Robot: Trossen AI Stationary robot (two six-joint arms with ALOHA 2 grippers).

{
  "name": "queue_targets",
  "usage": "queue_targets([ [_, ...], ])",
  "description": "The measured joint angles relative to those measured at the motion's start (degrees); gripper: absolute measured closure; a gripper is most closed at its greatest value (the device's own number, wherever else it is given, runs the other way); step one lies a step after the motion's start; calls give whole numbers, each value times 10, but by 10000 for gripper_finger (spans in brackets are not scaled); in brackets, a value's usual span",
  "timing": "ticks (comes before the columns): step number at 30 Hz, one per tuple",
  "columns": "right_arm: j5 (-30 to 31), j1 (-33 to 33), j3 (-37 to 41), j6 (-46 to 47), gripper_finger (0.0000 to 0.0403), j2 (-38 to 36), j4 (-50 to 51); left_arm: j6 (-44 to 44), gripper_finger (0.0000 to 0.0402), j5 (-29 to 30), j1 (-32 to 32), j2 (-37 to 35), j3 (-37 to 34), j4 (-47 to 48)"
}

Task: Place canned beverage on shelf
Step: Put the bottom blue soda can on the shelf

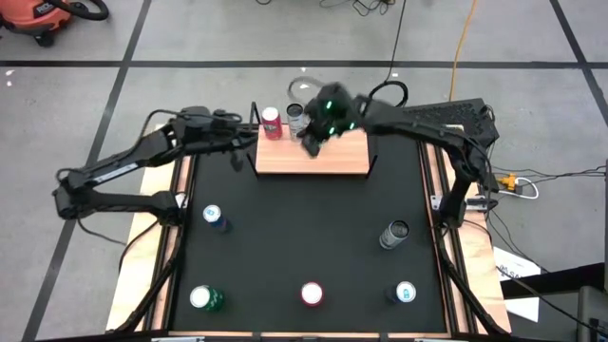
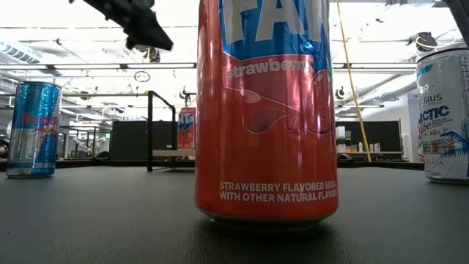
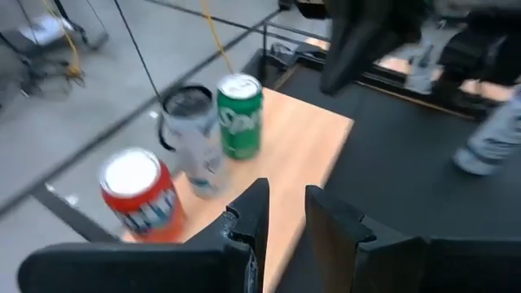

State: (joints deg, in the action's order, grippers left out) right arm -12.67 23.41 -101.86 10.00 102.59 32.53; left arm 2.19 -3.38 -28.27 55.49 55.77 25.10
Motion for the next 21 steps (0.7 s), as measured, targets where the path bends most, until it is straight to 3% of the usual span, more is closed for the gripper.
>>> queue_targets([
  [4,80,-84,4,35,403,0,-10,44,320,-34,26,-34,-12,24],
  [10,181,-196,26,93,403,0,-48,102,320,-32,109,-47,-68,16],
  [21,254,-324,38,131,403,-18,14,209,320,115,285,-26,-82,-97],
])
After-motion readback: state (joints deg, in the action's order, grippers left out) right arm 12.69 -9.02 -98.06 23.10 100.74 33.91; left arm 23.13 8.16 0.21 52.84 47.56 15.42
